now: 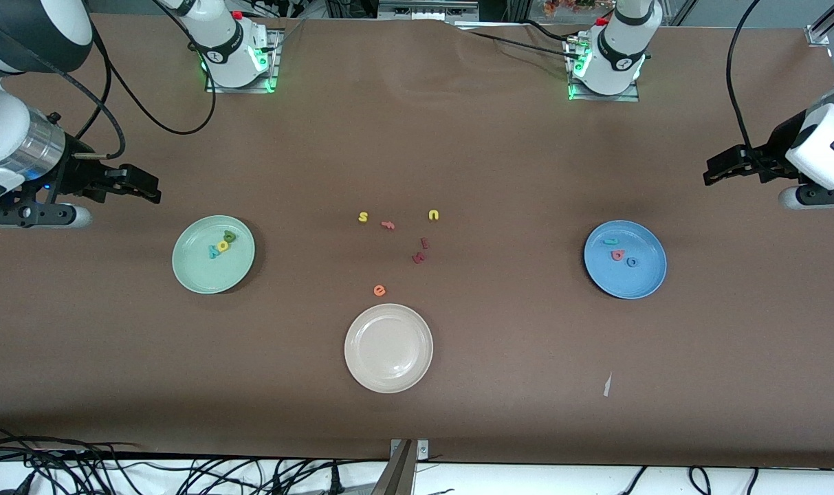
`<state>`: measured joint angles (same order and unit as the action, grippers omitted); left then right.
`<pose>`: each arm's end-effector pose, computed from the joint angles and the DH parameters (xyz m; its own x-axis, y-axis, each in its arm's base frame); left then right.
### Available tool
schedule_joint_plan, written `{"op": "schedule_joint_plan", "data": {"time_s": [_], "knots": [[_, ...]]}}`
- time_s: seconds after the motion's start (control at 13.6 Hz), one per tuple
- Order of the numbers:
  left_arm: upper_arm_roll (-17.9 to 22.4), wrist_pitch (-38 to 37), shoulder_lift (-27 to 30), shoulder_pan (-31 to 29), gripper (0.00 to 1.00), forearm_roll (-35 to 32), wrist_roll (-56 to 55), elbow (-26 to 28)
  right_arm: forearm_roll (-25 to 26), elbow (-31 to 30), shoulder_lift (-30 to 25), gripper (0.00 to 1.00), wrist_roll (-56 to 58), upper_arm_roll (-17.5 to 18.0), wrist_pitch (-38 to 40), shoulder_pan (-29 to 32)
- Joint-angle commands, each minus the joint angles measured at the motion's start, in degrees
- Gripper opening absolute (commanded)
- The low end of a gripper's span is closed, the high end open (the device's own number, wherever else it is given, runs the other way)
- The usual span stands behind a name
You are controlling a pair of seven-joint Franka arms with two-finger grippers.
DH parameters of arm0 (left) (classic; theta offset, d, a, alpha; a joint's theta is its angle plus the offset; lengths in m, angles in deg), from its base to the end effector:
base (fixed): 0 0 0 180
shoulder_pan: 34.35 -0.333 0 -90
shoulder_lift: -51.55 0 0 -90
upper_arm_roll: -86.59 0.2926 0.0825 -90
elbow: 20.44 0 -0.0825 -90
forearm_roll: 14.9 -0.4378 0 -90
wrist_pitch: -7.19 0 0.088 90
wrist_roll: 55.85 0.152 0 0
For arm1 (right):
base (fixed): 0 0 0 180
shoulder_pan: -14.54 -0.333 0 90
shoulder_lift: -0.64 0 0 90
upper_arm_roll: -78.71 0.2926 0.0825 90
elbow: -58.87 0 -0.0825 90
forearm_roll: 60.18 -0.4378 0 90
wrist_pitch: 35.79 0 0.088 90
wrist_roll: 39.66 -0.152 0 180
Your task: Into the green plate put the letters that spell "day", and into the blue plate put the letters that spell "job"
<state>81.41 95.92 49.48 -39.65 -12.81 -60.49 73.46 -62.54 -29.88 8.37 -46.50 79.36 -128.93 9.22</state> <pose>0.6052 -0.0038 0.4973 0.9883 0.0817 -0.1286 0.0862 -0.9959 0.0292 0.6403 0.0727 0.4877 0.9979 -0.0176 -0.0629 -0.0198 -0.9992 -0.0352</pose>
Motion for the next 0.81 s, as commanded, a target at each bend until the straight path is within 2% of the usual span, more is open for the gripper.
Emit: {"op": "schedule_joint_plan", "data": {"time_s": [0.0,0.74], "knots": [[0.09,0.04,-0.04,0.20,1.00,0.28,0.07,-0.47,0.95,1.65,-0.52,1.00,-0.01,0.94,0.95,1.10],[0.09,0.04,-0.13,0.20,1.00,0.28,0.16,-0.38,0.87,2.62,-0.44,1.00,0.69,1.11,3.14,1.01]]}}
